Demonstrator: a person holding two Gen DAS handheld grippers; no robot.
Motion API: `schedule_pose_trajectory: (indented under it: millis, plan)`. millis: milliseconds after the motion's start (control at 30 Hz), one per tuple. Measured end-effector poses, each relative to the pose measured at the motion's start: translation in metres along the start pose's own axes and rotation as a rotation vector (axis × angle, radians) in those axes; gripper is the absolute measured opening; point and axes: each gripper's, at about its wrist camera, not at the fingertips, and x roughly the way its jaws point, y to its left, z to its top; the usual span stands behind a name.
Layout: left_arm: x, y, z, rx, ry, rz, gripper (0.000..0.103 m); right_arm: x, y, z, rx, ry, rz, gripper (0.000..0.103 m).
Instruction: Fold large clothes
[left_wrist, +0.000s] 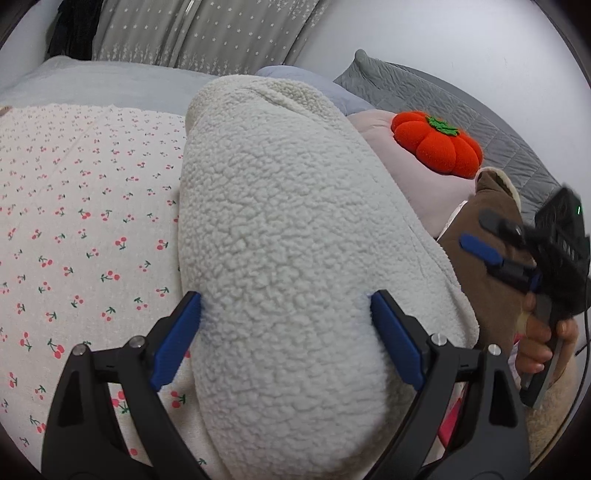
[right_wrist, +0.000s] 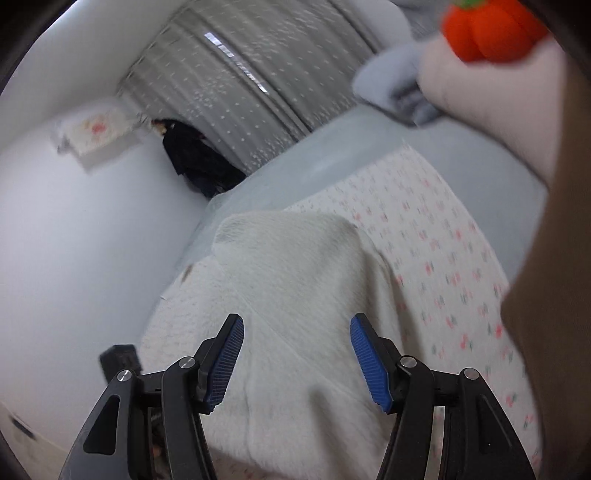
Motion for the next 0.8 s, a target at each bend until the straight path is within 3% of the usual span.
schedule_pose_trajectory:
  millis: [67,133,267,367,400,433,467,500,567,667,733,800]
  plan:
    - [-0.002,-0.001,0.003,0.017,0.005,0.009,0.091,0.029,0.028,0.004,-0.111,0.0,-0.084,0.062]
    - [-0.008,0.0,0.007,0.046,-0.001,0.02,0.09,0.059,0.036,0.008,-0.144,0.017,-0.17,0.062]
    - [-0.012,-0.009,0.014,0.152,-0.011,0.063,0.09,0.095,0.011,0.023,-0.023,0.018,-0.143,0.067]
    - [-0.007,-0.009,0.018,0.17,0.007,0.051,0.09,0.126,-0.023,0.032,0.151,0.117,-0.083,0.076]
    - [-0.006,-0.008,0.018,0.167,0.008,0.049,0.09,0.137,-0.036,0.031,0.218,0.164,-0.057,0.068]
    - [-0.006,-0.007,0.019,0.167,0.008,0.048,0.09,0.146,-0.046,0.03,0.282,0.191,-0.012,0.054]
    - [-0.006,-0.007,0.021,0.175,0.014,0.044,0.09,0.149,-0.048,0.029,0.292,0.192,0.032,0.025]
    - [-0.009,-0.007,0.025,0.194,0.012,0.037,0.088,0.148,-0.046,0.029,0.268,0.18,0.049,0.022]
    - [-0.019,-0.009,0.034,0.22,-0.039,0.043,0.084,0.129,-0.031,0.027,0.172,0.095,-0.006,0.019]
    - [-0.029,-0.013,0.061,0.223,-0.149,0.075,0.083,0.084,-0.008,0.021,0.039,-0.092,-0.103,0.019]
    - [-0.016,-0.023,0.084,0.218,-0.159,0.08,0.075,0.079,-0.011,0.017,0.011,-0.12,-0.171,0.019]
    - [0.01,-0.041,0.104,0.251,-0.133,0.068,0.068,0.091,-0.024,0.013,0.033,-0.09,-0.191,0.026]
